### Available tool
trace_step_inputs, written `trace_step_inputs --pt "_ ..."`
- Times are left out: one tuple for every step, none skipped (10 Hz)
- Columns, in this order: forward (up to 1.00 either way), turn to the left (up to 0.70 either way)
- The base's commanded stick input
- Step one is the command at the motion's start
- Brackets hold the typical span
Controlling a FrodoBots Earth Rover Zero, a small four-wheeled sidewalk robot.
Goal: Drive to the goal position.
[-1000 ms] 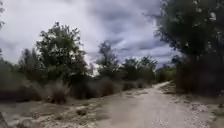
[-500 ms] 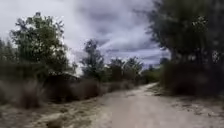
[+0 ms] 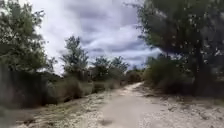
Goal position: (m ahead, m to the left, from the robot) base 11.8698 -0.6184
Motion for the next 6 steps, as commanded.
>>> trace_step_inputs --pt "0.85 0.00" --pt "0.85 0.04" --pt "0.85 0.22" --pt "0.85 0.31" --pt "0.85 0.25" --pt "0.85 0.10"
